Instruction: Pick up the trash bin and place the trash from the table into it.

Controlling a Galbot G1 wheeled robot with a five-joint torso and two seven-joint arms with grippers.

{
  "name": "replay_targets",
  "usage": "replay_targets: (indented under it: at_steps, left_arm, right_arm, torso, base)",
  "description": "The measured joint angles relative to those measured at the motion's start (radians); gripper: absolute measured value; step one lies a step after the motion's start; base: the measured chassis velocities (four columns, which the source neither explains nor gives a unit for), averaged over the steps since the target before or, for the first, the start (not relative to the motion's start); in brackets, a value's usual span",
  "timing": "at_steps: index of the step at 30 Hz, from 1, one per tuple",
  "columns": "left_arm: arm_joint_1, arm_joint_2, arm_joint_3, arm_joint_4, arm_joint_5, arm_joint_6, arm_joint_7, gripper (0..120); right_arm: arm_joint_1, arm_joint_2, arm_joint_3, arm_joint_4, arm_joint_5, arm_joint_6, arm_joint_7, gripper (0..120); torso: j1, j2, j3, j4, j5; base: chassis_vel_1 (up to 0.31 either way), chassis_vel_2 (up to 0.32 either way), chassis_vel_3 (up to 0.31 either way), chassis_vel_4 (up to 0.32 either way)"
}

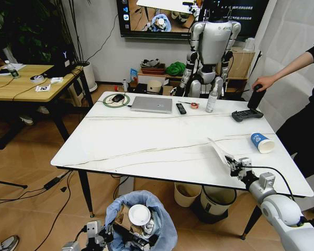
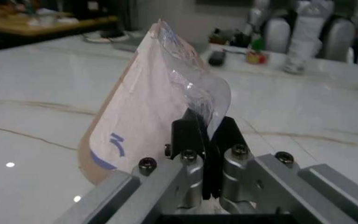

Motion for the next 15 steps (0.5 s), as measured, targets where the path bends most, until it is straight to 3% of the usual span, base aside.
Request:
replay_targets:
  at_steps: [5, 13, 15]
  left_arm:
    - [0.003, -0.004, -0.003, -0.003, -0.001, 0.000, 0.001, 0]
    - [0.004, -0.007, -0.002, -0.004, 0.001, 0.000, 0.002, 0]
    - [0.004, -0.008, -0.001, -0.004, 0.003, 0.000, 0.003, 0]
  right_arm:
    - [-0.038, -0.036, -0.069, 0.081, 0.046, 0.098, -0.089, 0]
    - [-0.047, -0.054, -0.130, 0.145, 0.093, 0.135, -0.195, 0]
    - [-0.047, -0.070, -0.189, 0.195, 0.122, 0.139, -0.223, 0]
  torso:
    - [0.000, 0.000, 0.000, -0.0001, -0.0002]
    - [0.000, 0.000, 0.000, -0.0002, -0.0003]
    - [0.000, 0.000, 0.000, 0.0000, -0.0006]
  base:
    - [0.000, 0.000, 0.000, 0.000]
    - [0.000, 0.000, 0.000, 0.000]
    - [0.000, 0.000, 0.000, 0.000]
